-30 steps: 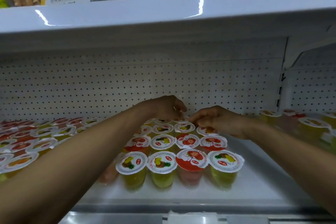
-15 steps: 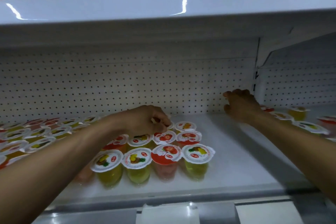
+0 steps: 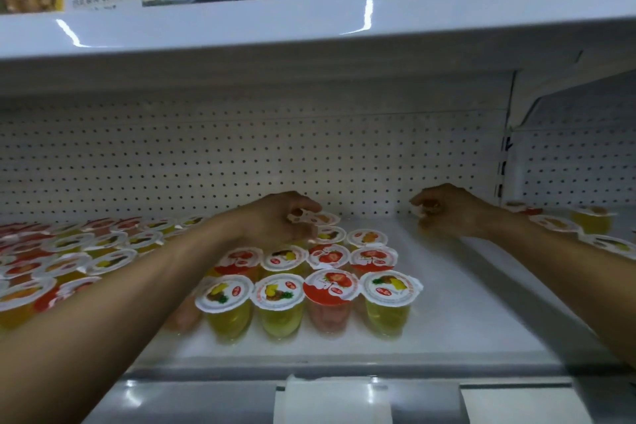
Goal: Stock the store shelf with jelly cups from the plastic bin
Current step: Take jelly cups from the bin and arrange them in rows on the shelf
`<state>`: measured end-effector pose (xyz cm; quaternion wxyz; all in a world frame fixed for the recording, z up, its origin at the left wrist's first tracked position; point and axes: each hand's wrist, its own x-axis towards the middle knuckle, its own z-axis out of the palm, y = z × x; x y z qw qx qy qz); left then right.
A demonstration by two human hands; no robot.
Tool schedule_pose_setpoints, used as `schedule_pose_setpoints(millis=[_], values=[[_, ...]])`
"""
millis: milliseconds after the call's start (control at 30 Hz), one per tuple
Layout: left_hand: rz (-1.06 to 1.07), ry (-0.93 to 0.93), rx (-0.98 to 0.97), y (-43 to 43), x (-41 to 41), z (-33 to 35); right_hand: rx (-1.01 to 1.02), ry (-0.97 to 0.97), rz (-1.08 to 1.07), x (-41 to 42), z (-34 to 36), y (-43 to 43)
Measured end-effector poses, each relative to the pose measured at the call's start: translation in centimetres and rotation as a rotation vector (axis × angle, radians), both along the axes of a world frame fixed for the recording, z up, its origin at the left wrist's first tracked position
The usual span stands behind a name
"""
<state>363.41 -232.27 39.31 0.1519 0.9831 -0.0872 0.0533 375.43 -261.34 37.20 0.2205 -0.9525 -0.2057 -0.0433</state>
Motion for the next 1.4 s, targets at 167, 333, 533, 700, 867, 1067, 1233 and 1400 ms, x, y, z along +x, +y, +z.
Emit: schedule_pose_setpoints(millis=[167, 333, 533, 700, 867, 1067, 1233, 1400], values=[[0.016, 0.079, 0.061, -1.0, 1.0, 0.0, 0.170, 0.152, 0.176, -2.3, 0.3, 4.7], [0.001, 0.093, 0.058, -1.1, 1.4, -0.1, 0.330, 0.253, 0.175, -3.1, -0.1, 7.2], [-0.021, 0.113, 0.042, -0.9, 1.7, 0.0, 0.361, 0.258, 0.172, -3.5, -0.5, 8.0], [-0.021, 0.088, 0.073, -1.2, 1.4, 0.0, 0.299, 0.206, 0.184, -4.1, -0.3, 8.3], [-0.034, -0.057, 0.042, -1.6, -0.9, 0.8, 0.352, 0.077, 0.164, -5.0, 0.1, 7.3], [-0.124, -0.190, -0.117, -3.6, -7.8, -0.1, 0.507, -0.021, 0.315, -9.7, 0.4, 4.8], [-0.102, -0.341, -0.024, -4.2, -10.2, -2.4, 0.540, -0.054, 0.392, -13.4, -0.3, 4.1], [0.020, -0.479, 0.145, -5.0, -11.7, -5.1, 0.519, -0.208, 0.357, -15.5, -2.4, 3.5]])
